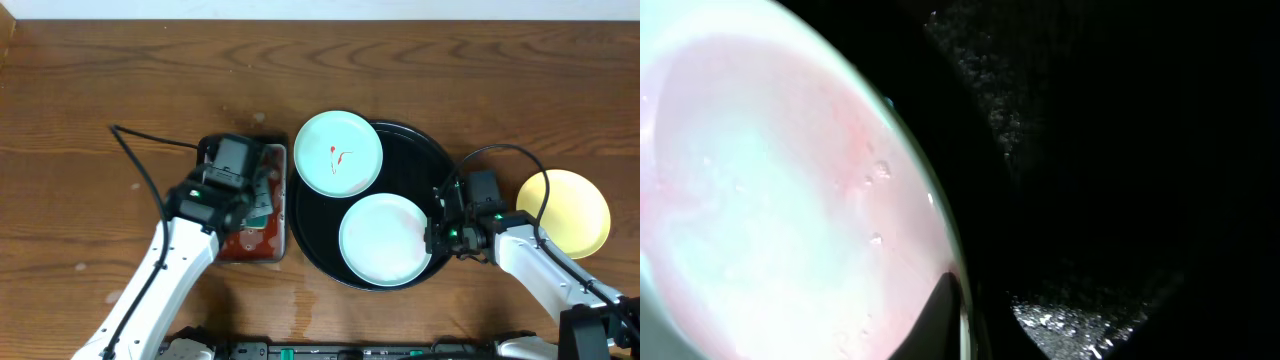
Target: Clean dirty plates on tray and stack at the side
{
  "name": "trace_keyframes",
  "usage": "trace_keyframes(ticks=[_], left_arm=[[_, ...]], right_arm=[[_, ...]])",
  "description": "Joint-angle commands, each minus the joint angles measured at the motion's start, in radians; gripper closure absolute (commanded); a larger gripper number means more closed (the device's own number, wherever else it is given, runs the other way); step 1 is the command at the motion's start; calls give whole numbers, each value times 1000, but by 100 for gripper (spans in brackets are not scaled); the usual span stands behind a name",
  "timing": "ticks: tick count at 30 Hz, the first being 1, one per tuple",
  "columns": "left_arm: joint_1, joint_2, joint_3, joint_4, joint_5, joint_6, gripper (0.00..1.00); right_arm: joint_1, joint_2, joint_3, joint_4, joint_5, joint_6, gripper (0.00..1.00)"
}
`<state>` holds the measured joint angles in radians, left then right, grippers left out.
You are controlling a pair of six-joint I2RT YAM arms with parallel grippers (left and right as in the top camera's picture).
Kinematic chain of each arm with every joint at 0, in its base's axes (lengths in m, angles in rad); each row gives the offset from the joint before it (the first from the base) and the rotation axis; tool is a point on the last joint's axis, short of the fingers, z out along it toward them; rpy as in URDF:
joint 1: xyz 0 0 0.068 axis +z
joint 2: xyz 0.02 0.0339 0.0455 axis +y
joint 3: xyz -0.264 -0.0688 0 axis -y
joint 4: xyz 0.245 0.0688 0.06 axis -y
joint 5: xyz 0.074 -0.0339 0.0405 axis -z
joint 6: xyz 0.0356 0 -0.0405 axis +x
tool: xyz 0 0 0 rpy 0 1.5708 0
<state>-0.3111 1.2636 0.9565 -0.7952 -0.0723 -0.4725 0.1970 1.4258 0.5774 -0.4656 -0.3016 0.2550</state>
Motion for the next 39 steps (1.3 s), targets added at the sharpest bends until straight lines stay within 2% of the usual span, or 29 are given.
trace_keyframes(ticks=[1, 8, 12, 17, 27, 32, 39], left_arm=[[57, 10, -3, -17, -27, 24, 93], [137, 10, -3, -39, -26, 24, 93], [145, 10, -3, -48, -26, 28, 93], [145, 10, -3, -61, -26, 31, 92], [145, 10, -4, -63, -26, 56, 93], [145, 10, -4, -58, -26, 117, 93], [145, 10, -11, -26, -26, 119, 93]], right_arm=[[1, 8, -16, 18, -75, 2, 99], [1, 6, -15, 43, -137, 2, 99], [1, -3, -14, 71, -206, 2, 99], [1, -50, -13, 89, -195, 2, 99], [1, -219, 9, 48, 18, 3, 99], [1, -247, 71, -57, 159, 2, 99], [1, -246, 211, -201, 306, -10, 99]])
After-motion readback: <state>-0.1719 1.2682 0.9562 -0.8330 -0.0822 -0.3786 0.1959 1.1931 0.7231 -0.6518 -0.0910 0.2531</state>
